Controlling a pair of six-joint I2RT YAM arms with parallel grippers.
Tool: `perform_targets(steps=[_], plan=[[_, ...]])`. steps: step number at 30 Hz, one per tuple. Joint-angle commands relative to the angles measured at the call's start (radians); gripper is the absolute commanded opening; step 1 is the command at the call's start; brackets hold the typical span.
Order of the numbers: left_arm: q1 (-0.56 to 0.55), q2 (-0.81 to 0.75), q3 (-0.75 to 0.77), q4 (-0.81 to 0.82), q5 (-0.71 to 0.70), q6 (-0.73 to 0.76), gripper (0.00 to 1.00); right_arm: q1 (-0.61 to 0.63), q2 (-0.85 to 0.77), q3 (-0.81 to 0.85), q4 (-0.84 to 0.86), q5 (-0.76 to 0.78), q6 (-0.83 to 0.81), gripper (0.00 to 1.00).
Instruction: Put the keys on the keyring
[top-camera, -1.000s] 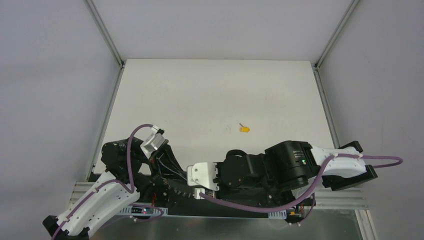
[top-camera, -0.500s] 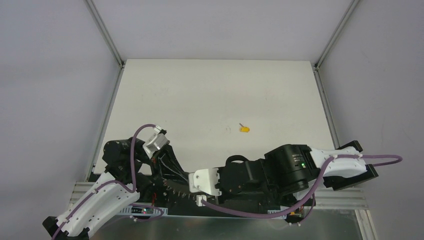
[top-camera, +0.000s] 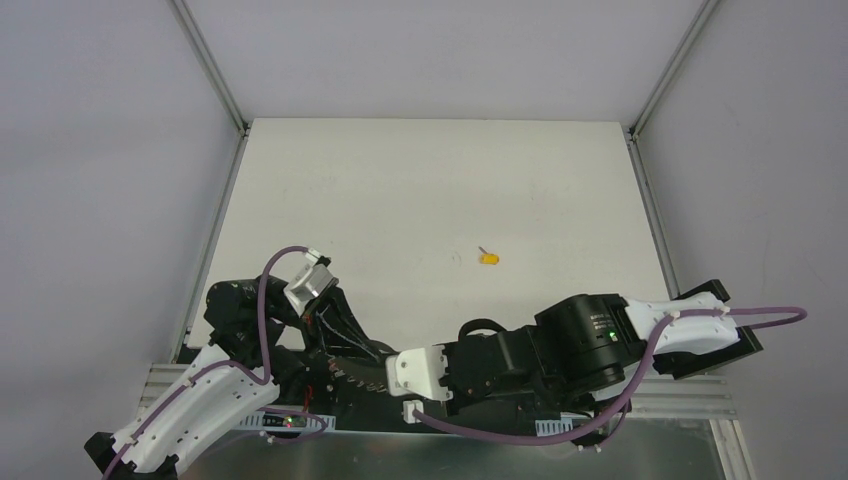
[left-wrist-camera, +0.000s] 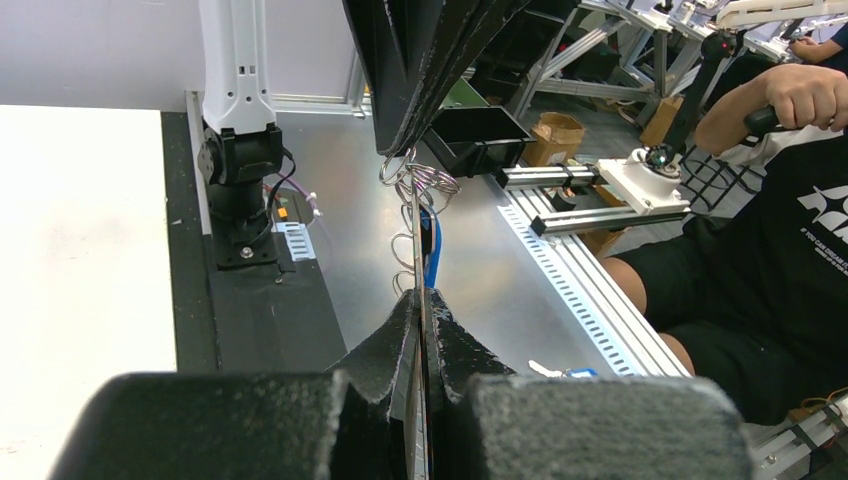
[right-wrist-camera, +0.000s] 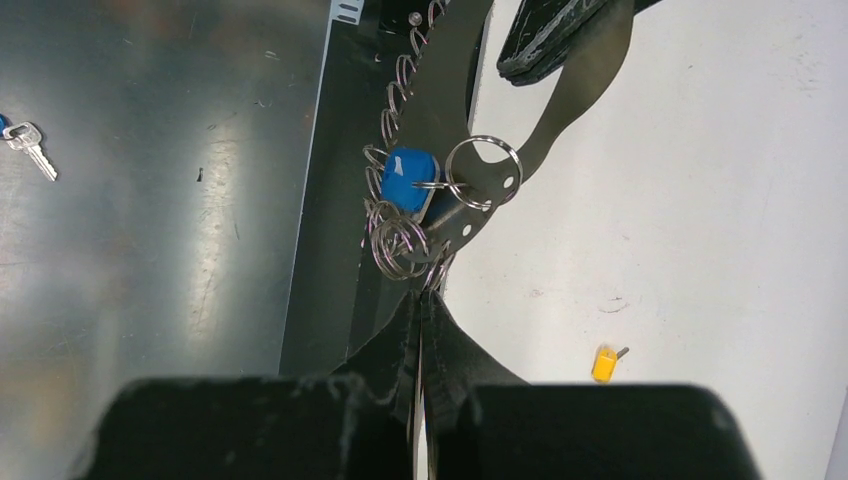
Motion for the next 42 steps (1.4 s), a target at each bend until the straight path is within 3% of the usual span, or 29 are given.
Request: perform_targets(steps=[1,15,42], plan=[[-0.007,-0.016,0.05,0.07,-0.023,0.019,0.0,0.014,-0.043,-0.03,-0.02,0.051,0.023,0.0],[-0.007,-0.012,0.053,0.067,-0.02,0.022,0.0,0.033,-0.124,-0.114,0.11,0.121,0.028,0.0],[-0.006,-0.024,0.055,0.036,-0.036,0.038,0.0,0.032,0.117,0.206,-0.091,0.093,0.031,0.0]])
